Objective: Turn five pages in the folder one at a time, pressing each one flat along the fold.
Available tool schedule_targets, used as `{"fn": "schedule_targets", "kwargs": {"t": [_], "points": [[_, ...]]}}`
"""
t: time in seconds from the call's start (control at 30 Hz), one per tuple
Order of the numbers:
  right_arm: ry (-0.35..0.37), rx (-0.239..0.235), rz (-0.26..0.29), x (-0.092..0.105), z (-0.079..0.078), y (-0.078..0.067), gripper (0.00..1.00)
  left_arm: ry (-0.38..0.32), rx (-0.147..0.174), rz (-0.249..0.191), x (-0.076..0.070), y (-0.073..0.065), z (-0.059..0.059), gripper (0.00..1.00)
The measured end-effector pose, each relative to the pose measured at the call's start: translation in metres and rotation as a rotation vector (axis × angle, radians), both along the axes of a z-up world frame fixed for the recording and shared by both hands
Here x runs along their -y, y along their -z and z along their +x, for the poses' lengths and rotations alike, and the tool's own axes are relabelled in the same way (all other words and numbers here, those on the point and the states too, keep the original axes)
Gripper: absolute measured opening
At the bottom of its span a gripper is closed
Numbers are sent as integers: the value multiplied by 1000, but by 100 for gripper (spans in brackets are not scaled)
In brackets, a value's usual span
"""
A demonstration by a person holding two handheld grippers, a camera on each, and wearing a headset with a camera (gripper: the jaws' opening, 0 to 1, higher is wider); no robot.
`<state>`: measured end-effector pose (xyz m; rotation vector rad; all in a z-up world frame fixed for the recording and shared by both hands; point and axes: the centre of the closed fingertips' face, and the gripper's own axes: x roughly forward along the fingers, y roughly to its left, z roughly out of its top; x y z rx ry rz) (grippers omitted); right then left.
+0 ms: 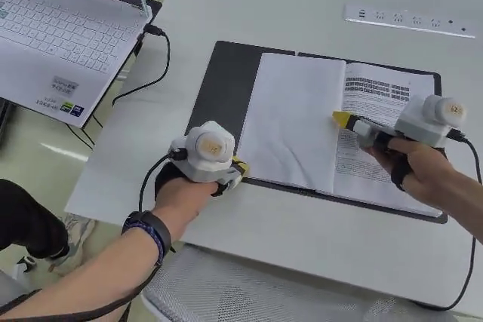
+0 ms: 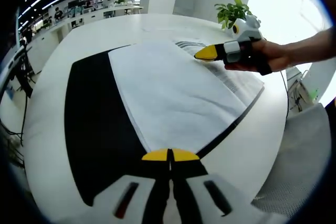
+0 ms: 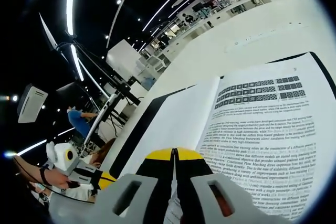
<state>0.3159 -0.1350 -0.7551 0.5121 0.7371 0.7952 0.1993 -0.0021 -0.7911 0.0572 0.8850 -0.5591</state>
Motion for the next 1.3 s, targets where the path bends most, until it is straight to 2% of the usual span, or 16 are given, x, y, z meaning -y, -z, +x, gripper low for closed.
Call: {"fn": "schedule_targets", "kwargs": {"t": [0.07, 0.27, 0.4, 0.73, 1.0, 1.07, 1.13, 1.2, 1.27, 1.3], "points": [[-15, -3, -7, -1, -2, 3, 0, 0, -3, -3, 0, 0, 0, 0], [-3, 10, 13, -1, 4, 2, 0, 2, -4, -2, 0, 0, 0, 0], [56, 8, 29, 2, 20, 4, 0, -1, -4, -1, 0, 0, 0, 0], [142, 18, 58, 3, 50, 6, 0, -6, -9, -4, 0, 0, 0, 0], [197, 20, 79, 2, 64, 3, 0, -19, -8, -9, 0, 0, 1, 0], [213, 22, 82, 6, 76, 9, 0, -22, -9, -11, 0, 0, 1, 0], [226, 25, 83, 8, 77, 12, 0, -25, -10, -12, 0, 0, 1, 0], [240, 28, 85, 9, 83, 13, 0, -27, -10, -14, 0, 0, 1, 0], [255, 27, 87, 11, 98, 17, 0, -27, -9, -13, 0, -1, 1, 0], [258, 30, 84, 9, 99, 14, 0, -29, -9, -15, 0, -1, 1, 0]]}}
